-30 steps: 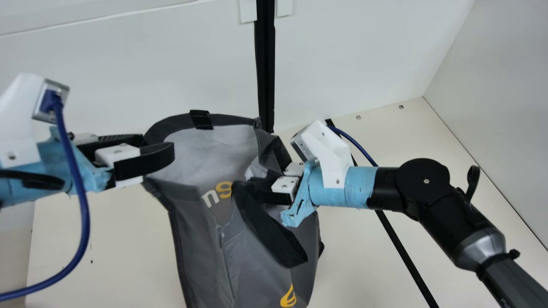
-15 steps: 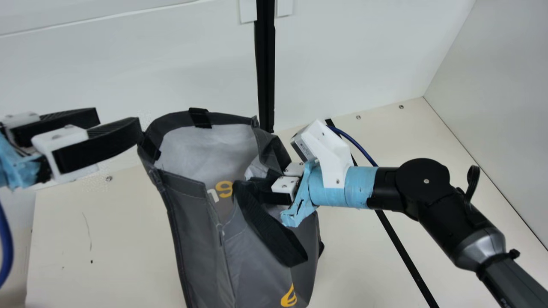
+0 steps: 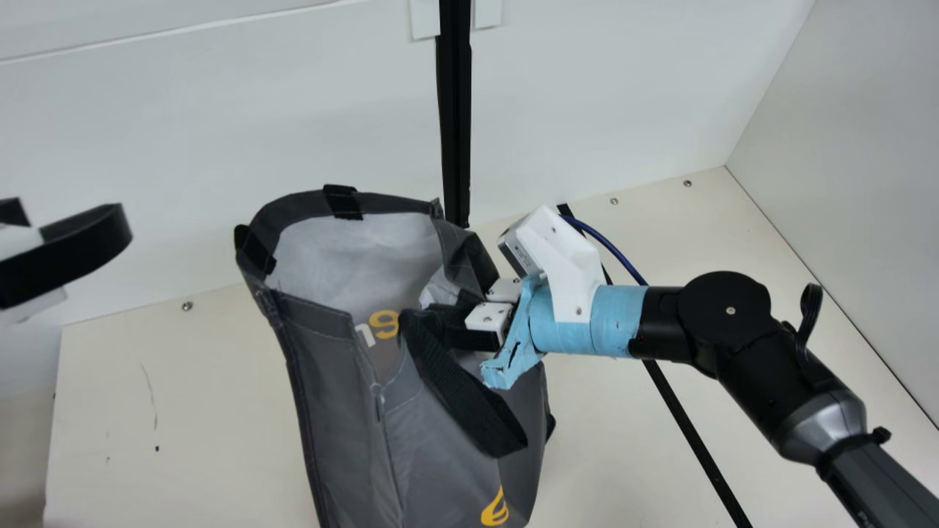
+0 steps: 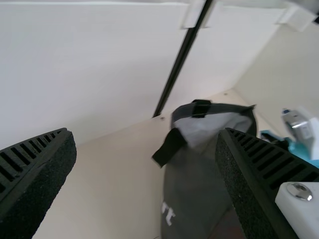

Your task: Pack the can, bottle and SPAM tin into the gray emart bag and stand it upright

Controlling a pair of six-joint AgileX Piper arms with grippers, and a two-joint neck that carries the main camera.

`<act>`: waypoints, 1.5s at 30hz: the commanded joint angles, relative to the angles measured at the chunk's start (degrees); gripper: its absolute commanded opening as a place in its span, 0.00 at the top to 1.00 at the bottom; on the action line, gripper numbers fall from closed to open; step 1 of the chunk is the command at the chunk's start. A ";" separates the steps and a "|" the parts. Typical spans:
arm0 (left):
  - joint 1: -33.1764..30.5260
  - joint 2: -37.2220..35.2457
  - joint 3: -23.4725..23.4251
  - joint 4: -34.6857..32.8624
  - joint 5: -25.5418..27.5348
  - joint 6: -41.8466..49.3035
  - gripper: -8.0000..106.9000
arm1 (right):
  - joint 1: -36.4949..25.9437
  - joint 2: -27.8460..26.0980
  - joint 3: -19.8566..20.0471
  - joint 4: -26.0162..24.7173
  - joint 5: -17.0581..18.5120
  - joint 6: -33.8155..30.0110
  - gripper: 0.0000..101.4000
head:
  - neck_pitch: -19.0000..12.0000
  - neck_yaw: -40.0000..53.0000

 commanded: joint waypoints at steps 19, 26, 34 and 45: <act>1.26 -7.18 12.26 32.60 -0.06 -6.53 0.15 | 0.00 0.00 0.00 0.00 0.00 0.00 1.00 | -1.21 -0.05; 3.25 -9.72 17.39 34.72 -0.06 -6.32 0.15 | 0.00 0.00 0.00 0.00 0.00 0.00 1.00 | -1.21 -0.05; 6.09 -12.33 22.99 34.06 -0.06 -4.76 0.15 | 0.00 0.00 0.00 0.00 0.00 0.00 1.00 | -1.21 -0.05; 6.11 -12.29 22.96 34.09 0.02 -4.85 0.15 | 0.00 0.00 0.00 0.00 0.00 0.00 1.00 | -1.21 -0.05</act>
